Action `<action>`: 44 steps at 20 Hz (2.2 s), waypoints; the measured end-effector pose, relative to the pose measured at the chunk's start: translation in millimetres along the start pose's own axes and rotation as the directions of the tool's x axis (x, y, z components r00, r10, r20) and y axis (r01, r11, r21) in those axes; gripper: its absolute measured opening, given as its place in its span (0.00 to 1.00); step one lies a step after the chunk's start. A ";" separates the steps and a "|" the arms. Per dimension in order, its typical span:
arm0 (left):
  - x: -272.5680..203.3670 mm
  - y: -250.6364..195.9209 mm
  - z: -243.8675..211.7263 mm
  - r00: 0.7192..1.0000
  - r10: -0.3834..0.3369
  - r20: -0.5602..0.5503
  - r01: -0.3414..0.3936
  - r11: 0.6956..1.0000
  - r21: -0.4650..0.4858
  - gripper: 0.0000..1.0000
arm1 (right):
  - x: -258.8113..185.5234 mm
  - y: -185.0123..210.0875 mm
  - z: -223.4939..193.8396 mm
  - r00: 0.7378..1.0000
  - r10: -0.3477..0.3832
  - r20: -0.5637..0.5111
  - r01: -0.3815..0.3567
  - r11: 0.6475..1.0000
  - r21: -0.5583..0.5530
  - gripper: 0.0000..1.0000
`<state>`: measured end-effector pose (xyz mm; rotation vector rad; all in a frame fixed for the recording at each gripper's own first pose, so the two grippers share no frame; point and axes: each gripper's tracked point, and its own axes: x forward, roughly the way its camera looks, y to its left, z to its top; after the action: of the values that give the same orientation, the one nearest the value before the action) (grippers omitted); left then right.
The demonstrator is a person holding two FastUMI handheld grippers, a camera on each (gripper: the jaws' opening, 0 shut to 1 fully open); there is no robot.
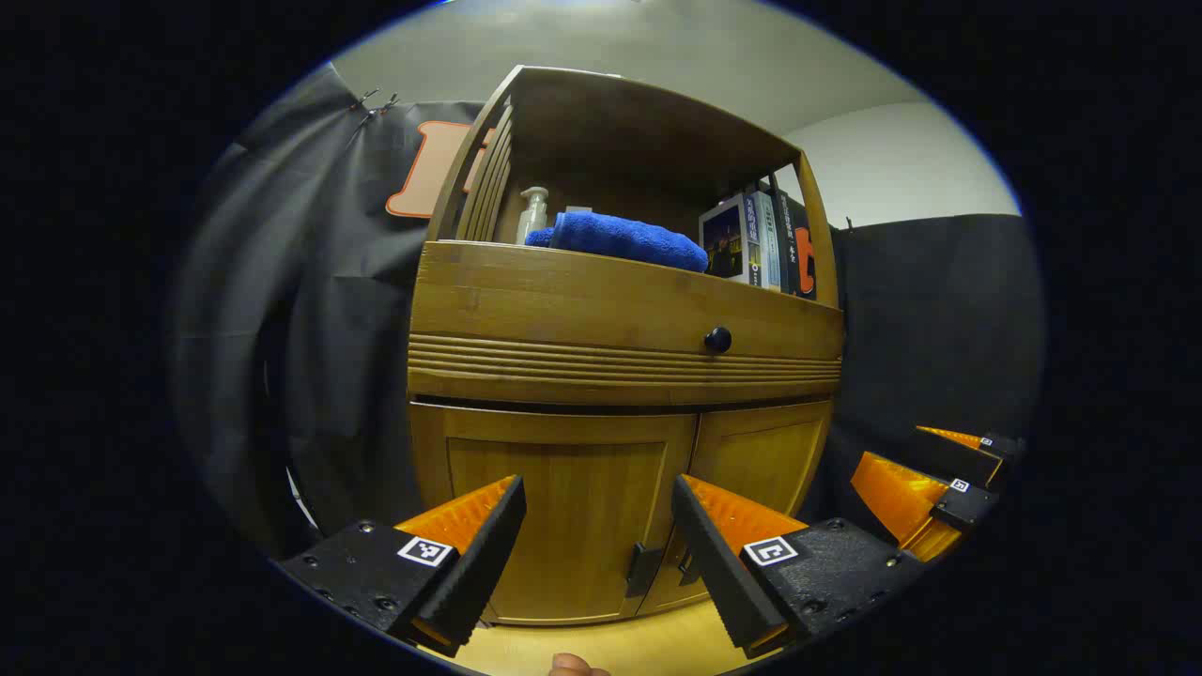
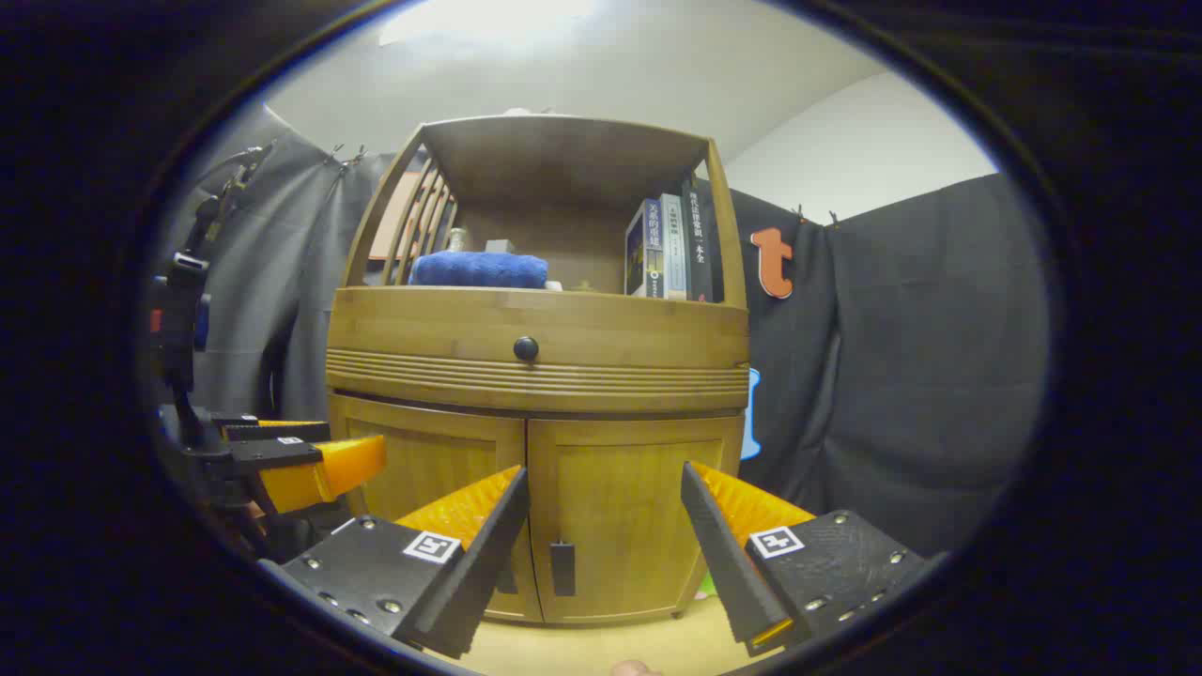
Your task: Open the right door of the double-door shoe cabinet with the right hand, and open the left door with the left hand.
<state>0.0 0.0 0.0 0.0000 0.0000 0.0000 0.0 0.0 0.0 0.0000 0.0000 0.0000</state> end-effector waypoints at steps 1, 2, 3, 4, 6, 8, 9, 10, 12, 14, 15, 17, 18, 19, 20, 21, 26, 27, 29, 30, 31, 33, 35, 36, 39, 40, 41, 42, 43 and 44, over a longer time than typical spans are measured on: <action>2.3 -0.1 0.8 1.000 0.000 0.001 0.000 1.000 0.004 0.97 | 2.0 -0.1 0.1 1.000 -0.002 -0.002 0.002 1.000 0.001 0.94; 3.7 -0.4 0.7 1.000 0.001 0.003 -0.001 1.000 0.005 0.97 | 6.0 -0.8 -0.6 1.000 0.000 -0.001 0.000 1.000 0.003 0.95; 5.7 0.3 2.8 1.000 0.002 0.009 -0.002 1.000 0.004 0.97 | 9.1 -0.3 0.5 1.000 0.003 -0.002 -0.003 1.000 0.004 0.96; 7.0 1.2 4.5 1.000 0.006 0.015 -0.006 1.000 0.002 0.97 | 12.3 -1.0 -0.1 1.000 0.008 -0.002 -0.008 1.000 0.004 0.96; 9.0 2.7 7.4 1.000 0.011 0.025 -0.011 1.000 0.002 0.97 | 16.8 2.5 -0.9 1.000 0.023 -0.003 -0.023 1.000 0.001 0.96; 11.3 5.6 8.6 0.999 0.021 0.030 -0.021 1.000 0.008 0.96 | 21.9 7.0 -1.1 0.999 0.037 -0.004 -0.037 0.999 0.000 0.94; 11.4 7.7 9.4 0.999 0.027 0.032 -0.027 1.000 0.009 0.96 | 23.7 9.7 -0.4 0.999 0.044 -0.005 -0.044 0.999 -0.001 0.94; 11.4 8.5 9.3 0.999 0.030 0.033 -0.030 1.000 0.008 0.96 | 25.2 11.1 -1.7 0.999 0.050 -0.006 -0.050 0.999 -0.004 0.94; 11.2 10.9 8.1 0.999 0.036 0.032 -0.036 0.999 0.004 0.96 | 26.9 13.0 -5.3 0.998 0.058 -0.009 -0.058 0.998 -0.005 0.94; 11.0 13.9 5.7 0.999 0.043 0.027 -0.044 0.999 0.005 0.97 | 29.2 15.6 -8.4 0.998 0.063 -0.016 -0.063 0.998 0.000 0.94; 10.4 15.8 5.0 0.999 0.047 0.025 -0.047 0.999 0.004 0.97 | 29.8 16.4 -9.3 0.998 0.063 -0.019 -0.063 0.998 0.000 0.94; 10.9 18.7 4.6 0.998 0.053 0.027 -0.053 0.999 0.002 0.96 | 30.7 16.0 -12.8 0.998 0.060 -0.022 -0.060 0.998 -0.001 0.94; 11.5 20.3 4.4 0.998 0.056 0.028 -0.056 0.998 0.002 0.96 | 31.8 15.8 -14.0 0.998 0.059 -0.024 -0.059 0.998 0.000 0.94; 12.0 21.9 4.5 0.998 0.059 0.027 -0.059 0.998 0.003 0.96 | 31.8 16.4 -16.1 0.998 0.059 -0.028 -0.059 0.998 0.002 0.94; 12.5 23.2 4.3 0.998 0.061 0.028 -0.061 0.998 0.004 0.97 | 32.7 16.8 -16.8 0.998 0.059 -0.028 -0.059 0.998 0.005 0.96; 12.4 24.2 4.6 0.998 0.062 0.029 -0.062 0.998 0.004 0.96 | 34.2 17.3 -17.3 0.998 0.058 -0.029 -0.058 0.998 0.007 0.94; 16.0 27.6 3.6 0.998 0.062 0.031 -0.062 0.998 0.004 0.96 | 39.3 17.2 -32.0 0.998 0.052 -0.045 -0.052 0.999 0.004 0.99; 16.4 28.4 3.7 0.998 0.062 0.031 -0.062 0.998 0.003 0.97 | 41.9 18.2 -37.5 0.997 0.053 -0.053 -0.053 0.999 0.005 0.96; 18.6 30.9 2.0 0.998 0.064 0.026 -0.064 0.998 0.002 0.96 | 45.9 19.5 -49.9 0.996 0.057 -0.065 -0.056 0.998 0.009 0.96; 19.3 32.2 0.5 0.998 0.066 0.022 -0.066 0.998 0.001 0.96 | 48.0 19.4 -58.4 0.996 0.058 -0.073 -0.057 0.998 0.011 0.96; 20.1 33.6 -0.6 0.997 0.070 0.019 -0.070 0.998 -0.002 0.97 | 51.4 18.2 -67.8 0.995 0.056 -0.084 -0.055 0.998 0.014 0.96; 20.8 37.0 -2.8 0.997 0.078 0.013 -0.078 0.997 -0.003 0.97 | 58.4 16.6 -88.6 0.993 0.055 -0.106 -0.053 0.998 0.024 0.96; 21.2 43.2 -2.9 0.996 0.092 0.014 -0.092 0.996 -0.002 0.97 | 65.4 14.0 -118.8 0.988 0.048 -0.149 -0.045 0.999 0.025 0.96; 21.7 46.7 -3.1 0.995 0.102 0.016 -0.102 0.995 -0.001 0.96 | 68.6 13.5 -134.7 0.983 0.048 -0.176 -0.045 0.999 0.022 0.96; 22.8 58.5 -1.6 0.991 0.133 0.025 -0.134 0.991 0.007 0.97 | 77.1 21.0 -186.2 0.958 0.067 -0.280 -0.065 0.998 0.016 0.97; 23.6 61.9 -1.6 0.990 0.142 0.027 -0.142 0.990 0.011 0.97 | 80.7 26.2 -202.8 0.945 0.082 -0.316 -0.078 0.997 0.025 0.97; 24.0 66.0 -1.4 0.988 0.152 0.026 -0.152 0.988 0.018 0.96 | 84.6 33.3 -215.3 0.935 0.099 -0.341 -0.092 0.995 0.037 0.94; 24.7 70.0 -1.9 0.987 0.161 0.027 -0.162 0.987 0.023 0.96 | 88.1 39.3 -224.0 0.926 0.110 -0.360 -0.101 0.994 0.044 0.92; 25.4 75.0 -1.8 0.985 0.173 0.026 -0.174 0.984 0.029 0.97 | 93.0 43.7 -230.8 0.922 0.111 -0.370 -0.103 0.994 0.041 0.89; 25.9 78.5 -2.4 0.983 0.182 0.026 -0.183 0.983 0.033 0.97 | 97.6 47.5 -236.4 0.921 0.108 -0.374 -0.102 0.994 0.036 0.83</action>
<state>25.9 78.5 -2.4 0.0355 -0.0225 0.1834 97.6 47.5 -236.4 0.0159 0.3850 0.1083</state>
